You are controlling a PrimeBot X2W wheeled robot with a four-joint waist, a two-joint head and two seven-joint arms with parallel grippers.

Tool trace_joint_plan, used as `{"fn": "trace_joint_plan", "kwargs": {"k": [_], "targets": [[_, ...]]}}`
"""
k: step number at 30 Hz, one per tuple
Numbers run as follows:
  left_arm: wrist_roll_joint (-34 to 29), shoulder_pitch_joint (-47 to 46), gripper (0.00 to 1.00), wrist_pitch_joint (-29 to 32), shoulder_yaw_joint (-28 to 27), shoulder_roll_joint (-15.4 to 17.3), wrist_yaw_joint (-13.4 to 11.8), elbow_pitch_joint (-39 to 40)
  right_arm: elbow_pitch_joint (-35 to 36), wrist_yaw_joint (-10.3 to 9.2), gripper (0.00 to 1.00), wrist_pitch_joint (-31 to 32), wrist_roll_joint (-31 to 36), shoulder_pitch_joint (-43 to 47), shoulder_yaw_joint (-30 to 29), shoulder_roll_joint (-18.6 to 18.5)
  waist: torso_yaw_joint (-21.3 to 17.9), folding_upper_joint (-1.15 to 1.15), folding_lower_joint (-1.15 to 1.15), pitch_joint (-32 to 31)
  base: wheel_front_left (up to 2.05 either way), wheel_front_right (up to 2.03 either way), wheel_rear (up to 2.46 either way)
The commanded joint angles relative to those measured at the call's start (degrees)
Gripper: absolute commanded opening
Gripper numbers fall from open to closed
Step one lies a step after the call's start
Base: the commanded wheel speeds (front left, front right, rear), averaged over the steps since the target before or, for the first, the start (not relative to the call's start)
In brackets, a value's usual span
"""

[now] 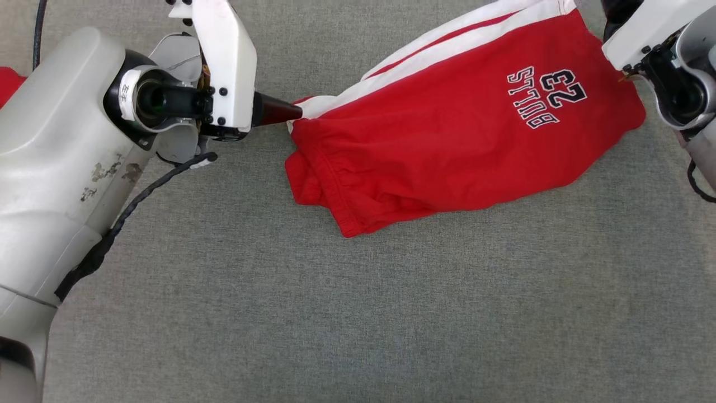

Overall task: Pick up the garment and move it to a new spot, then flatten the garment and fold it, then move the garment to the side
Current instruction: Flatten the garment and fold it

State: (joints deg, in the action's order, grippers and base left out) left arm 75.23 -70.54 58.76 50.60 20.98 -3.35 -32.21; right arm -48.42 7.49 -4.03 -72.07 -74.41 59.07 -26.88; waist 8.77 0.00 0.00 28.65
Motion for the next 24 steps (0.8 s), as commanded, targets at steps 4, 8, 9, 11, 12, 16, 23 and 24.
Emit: {"fn": "trace_joint_plan", "kwargs": {"k": [4,8,9,11,12,16,23,24], "targets": [[-1.24,1.35,1.0,-0.55,0.89,1.6,1.7,-0.23,0.77,-0.01,1.0,-5.79,-0.32,1.93,0.9,0.33,-0.11,0.0,0.0,-2.93,0.0,0.0,0.0],[-2.65,2.78,1.0,-4.32,0.58,3.08,4.04,1.18,1.58,-0.01,1.0,-10.1,0.05,4.16,1.44,0.07,-0.31,0.0,0.0,-6.81,0.0,0.0,0.0],[-3.49,3.22,1.0,-6.53,0.32,3.51,4.78,1.6,1.62,0.0,1.0,-10.58,0.26,4.93,1.42,0.14,-0.4,0.0,0.0,-7.93,0.0,0.0,0.0],[-5.33,4.55,1.0,-12.32,-0.33,4.25,5.9,2.47,1.3,0.0,1.0,-11.06,0.72,6.86,1.21,0.36,-0.59,0.0,0.0,-10.08,0.0,0.0,0.0],[-6.58,5.45,1.0,-15.51,-0.58,4.56,6.22,2.78,0.98,0.0,1.0,-11.15,0.92,7.8,1.08,0.44,-0.64,0.0,0.0,-11.06,0.0,0.0,0.0],[-11.54,9.88,1.0,-28.84,-1.45,5.91,5.65,4.05,0.67,0.0,1.0,-11.21,2.5,11.59,-2.54,0.64,-0.63,0.0,0.0,-14.08,0.0,0.0,0.0],[-17.29,20.44,1.0,-50.64,-3.98,6.58,1.6,8.67,-1.1,0.0,1.0,-11.24,3.94,18.57,-6.19,0.57,1.25,0.0,0.0,-15.24,0.0,0.0,0.0],[-18.08,21.88,1.0,-53.29,-4.07,6.71,1.01,9.57,-1.63,0.0,1.0,-11.25,3.7,19.15,-6.34,0.52,1.67,0.0,0.0,-15.07,0.0,0.0,0.0]]}}
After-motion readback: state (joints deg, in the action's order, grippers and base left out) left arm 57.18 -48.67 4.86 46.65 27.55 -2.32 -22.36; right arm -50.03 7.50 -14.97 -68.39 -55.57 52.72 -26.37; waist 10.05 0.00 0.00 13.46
